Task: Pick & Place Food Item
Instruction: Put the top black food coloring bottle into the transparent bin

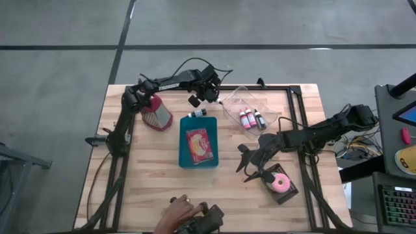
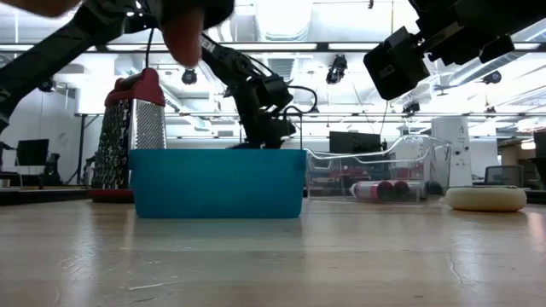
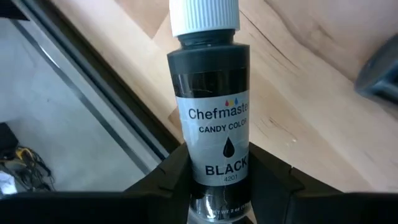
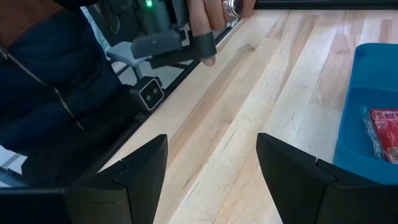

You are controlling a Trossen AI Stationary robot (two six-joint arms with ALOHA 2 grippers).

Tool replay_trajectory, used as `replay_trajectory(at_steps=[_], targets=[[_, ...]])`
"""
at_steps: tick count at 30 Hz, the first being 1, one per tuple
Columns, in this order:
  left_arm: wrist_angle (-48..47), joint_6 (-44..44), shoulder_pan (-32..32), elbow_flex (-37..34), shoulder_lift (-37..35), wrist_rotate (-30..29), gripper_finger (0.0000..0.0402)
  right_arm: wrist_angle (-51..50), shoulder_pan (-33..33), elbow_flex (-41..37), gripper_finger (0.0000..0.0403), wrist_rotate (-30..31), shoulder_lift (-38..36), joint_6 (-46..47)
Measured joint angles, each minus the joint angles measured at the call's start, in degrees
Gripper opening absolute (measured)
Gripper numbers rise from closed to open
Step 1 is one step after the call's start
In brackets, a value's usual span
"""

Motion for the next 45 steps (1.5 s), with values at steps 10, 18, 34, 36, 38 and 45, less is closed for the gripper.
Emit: replay_trajectory(at_steps=[10, 18, 34, 36, 38, 45], targets=[[-2.11, -2.93, 0.52, 0.0, -1.43, 0.23, 0.0126, 0.06, 0.02, 0.0, 0.0242, 0.0, 0.0, -0.57], [-2.03, -3.32, 0.5, 0.09, -1.64, 0.21, 0.0126, 0.04, 0.0, 0.0, 0.0242, 0.0, 0.0, -0.88], [-1.02, -12.42, 0.7, 0.11, -11.12, 7.33, 0.0126, 0.92, 0.0, 0.0, 0.0242, 0.0, 0.02, -2.23], [-0.63, -15.32, 0.7, 0.1, -12.14, 10.24, 0.0126, 1.54, 0.0, 0.0, 0.0242, 0.06, 0.03, -2.76], [-0.67, -17.88, 0.7, 0.07, -12.97, 13.16, 0.0126, 1.68, 0.02, 0.0, 0.0242, 1.16, 0.02, -3.29], [-0.66, -25.6, 0.61, -0.11, -13.62, 22.04, 0.0126, 3.42, 0.0, -0.01, 0.0242, 6.39, 0.03, -6.37]])
